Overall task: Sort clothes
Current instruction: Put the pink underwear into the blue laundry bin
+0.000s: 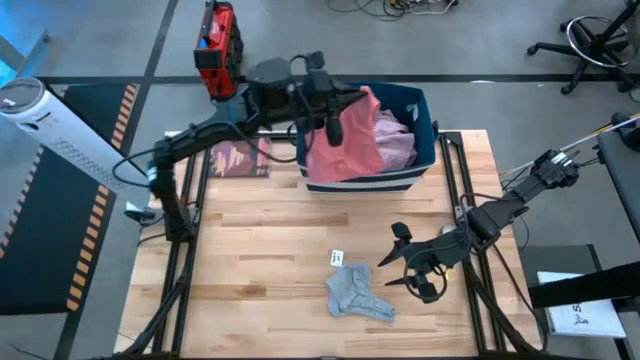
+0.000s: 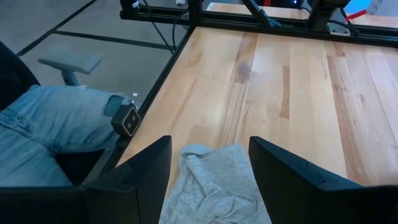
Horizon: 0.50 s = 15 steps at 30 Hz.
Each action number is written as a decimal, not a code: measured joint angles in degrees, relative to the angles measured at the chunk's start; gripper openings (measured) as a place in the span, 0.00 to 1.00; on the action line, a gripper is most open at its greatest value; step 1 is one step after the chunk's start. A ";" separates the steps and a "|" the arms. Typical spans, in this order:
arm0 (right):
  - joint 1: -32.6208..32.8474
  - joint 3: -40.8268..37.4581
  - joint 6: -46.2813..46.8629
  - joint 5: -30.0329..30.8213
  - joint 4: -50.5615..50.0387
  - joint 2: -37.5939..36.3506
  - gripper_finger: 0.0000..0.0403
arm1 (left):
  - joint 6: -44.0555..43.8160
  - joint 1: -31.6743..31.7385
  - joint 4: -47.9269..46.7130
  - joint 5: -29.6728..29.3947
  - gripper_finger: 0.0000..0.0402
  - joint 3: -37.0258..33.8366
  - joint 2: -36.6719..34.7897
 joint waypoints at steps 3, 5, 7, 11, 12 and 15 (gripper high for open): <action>0.00 -0.02 0.00 -0.01 -0.02 0.00 0.49 | 0.39 1.12 -3.54 0.02 0.00 8.94 5.31; 0.00 -0.04 0.00 -0.01 -0.04 0.02 0.49 | 0.43 2.07 1.18 0.02 0.00 7.28 5.84; 0.00 -0.06 0.00 -0.03 -0.24 0.02 0.49 | -0.07 3.40 2.79 0.65 0.00 4.61 5.32; 0.00 -0.09 -0.63 -0.05 -0.45 0.02 0.49 | -1.98 6.03 1.63 1.09 0.00 3.86 5.05; 0.00 -0.11 -0.85 -0.03 -0.47 0.02 0.49 | -2.16 6.49 1.12 1.09 0.00 3.89 5.05; -0.02 -0.11 -1.66 -0.03 -0.46 0.02 0.49 | -2.08 7.29 -1.09 1.03 0.00 3.90 5.25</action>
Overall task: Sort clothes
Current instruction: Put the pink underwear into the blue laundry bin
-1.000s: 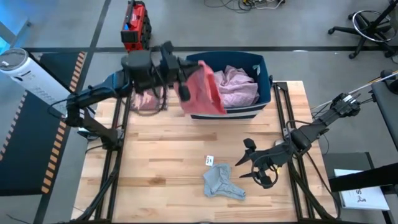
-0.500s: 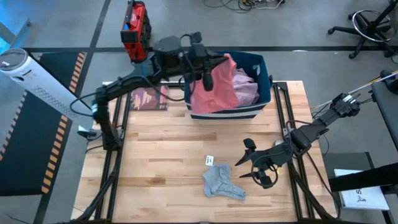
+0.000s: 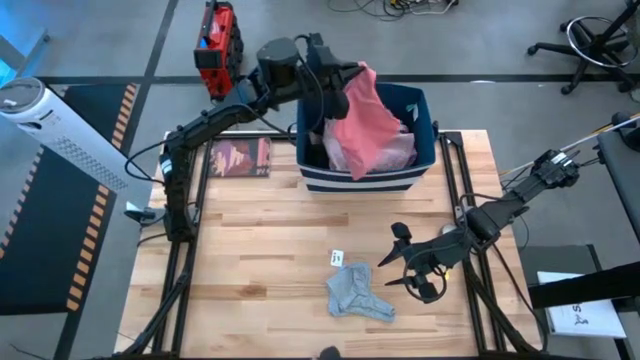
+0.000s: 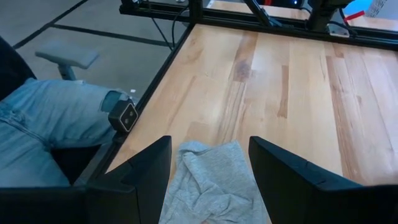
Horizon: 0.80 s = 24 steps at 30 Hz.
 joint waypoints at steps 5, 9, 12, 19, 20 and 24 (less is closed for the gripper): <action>0.00 0.00 -0.23 0.02 0.17 0.00 0.49 | 0.92 0.72 -1.40 0.04 0.00 -0.07 0.31; 0.00 -0.02 -0.22 0.02 0.22 0.00 0.49 | 0.98 1.16 -2.78 -0.20 0.00 -0.05 0.31; 0.00 -0.02 -0.22 0.04 0.20 0.00 0.49 | 1.69 1.15 -3.22 -0.16 0.00 -0.82 0.31; 0.00 -0.02 -0.24 0.58 0.20 0.00 0.49 | 2.49 3.78 -2.91 -1.77 0.00 -4.47 0.31; 0.00 -0.02 -0.23 1.06 0.21 0.00 0.49 | 2.23 4.33 -2.89 -1.77 0.00 -5.14 0.31; -0.02 -0.04 -0.52 1.40 0.22 0.00 0.49 | 0.61 6.05 -2.17 -1.79 0.00 -8.58 0.31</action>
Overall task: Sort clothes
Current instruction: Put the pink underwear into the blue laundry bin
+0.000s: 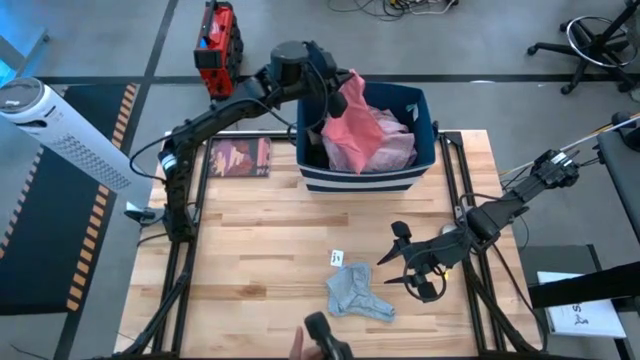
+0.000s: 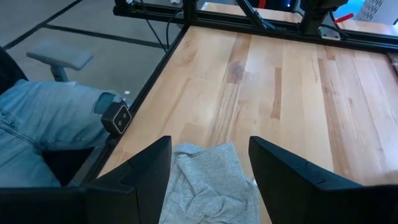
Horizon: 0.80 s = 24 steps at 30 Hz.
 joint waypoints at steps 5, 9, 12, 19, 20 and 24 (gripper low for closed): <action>0.00 0.00 -0.13 0.02 -0.02 0.00 0.49 | -1.09 0.88 1.80 0.02 0.00 -4.25 0.00; 0.00 0.00 -0.15 0.02 -0.02 0.00 0.49 | -2.23 0.72 1.84 1.25 0.00 -6.64 0.00; 0.00 0.00 -0.15 0.02 -0.01 0.00 0.49 | -3.16 0.70 1.47 6.21 0.03 -7.47 -0.13; 0.00 -0.04 0.22 0.03 0.00 1.44 0.49 | -3.84 -0.60 -2.48 8.09 0.25 -6.54 -1.04; 0.00 -0.04 0.08 0.04 0.00 1.94 0.49 | -3.49 -0.96 -2.71 8.09 0.29 -6.39 -1.45; 0.00 -0.04 -0.17 0.02 -0.02 4.83 0.49 | -2.96 -2.42 -4.31 7.92 0.46 -5.70 -2.57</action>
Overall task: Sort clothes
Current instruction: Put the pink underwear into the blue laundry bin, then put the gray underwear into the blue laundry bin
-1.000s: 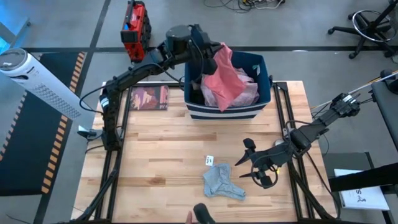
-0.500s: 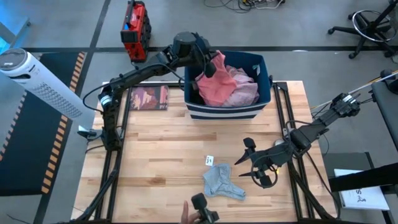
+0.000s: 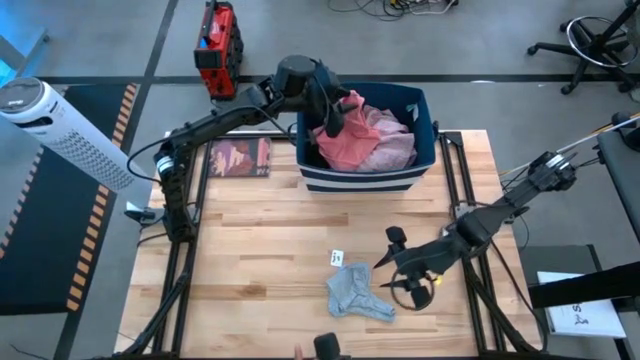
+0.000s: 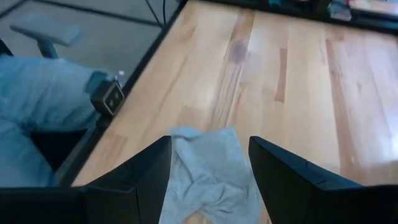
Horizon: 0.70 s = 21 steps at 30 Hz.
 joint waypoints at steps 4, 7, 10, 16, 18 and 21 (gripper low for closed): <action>0.00 0.38 0.00 0.00 0.31 2.94 0.49 | 1.36 -1.01 -7.08 -3.67 0.60 2.48 -0.22; 0.00 0.85 0.02 -0.02 0.83 4.92 0.49 | 3.01 -1.19 -15.11 -6.10 0.67 3.86 -0.23; 0.00 2.12 0.02 -0.04 1.02 6.50 0.49 | 3.21 -1.18 -22.09 -6.39 0.70 4.00 -0.23; 0.00 5.16 0.02 -0.48 -0.13 8.57 0.49 | 5.00 -1.45 -32.75 -9.69 0.67 3.09 -0.17; 0.00 6.08 0.04 -0.50 -1.23 8.70 0.49 | 5.48 -1.59 -35.81 -10.78 0.65 3.04 -0.12; 0.00 6.79 0.62 -0.50 -3.72 8.58 0.49 | 5.41 -2.26 -39.41 -13.84 0.59 3.04 -0.12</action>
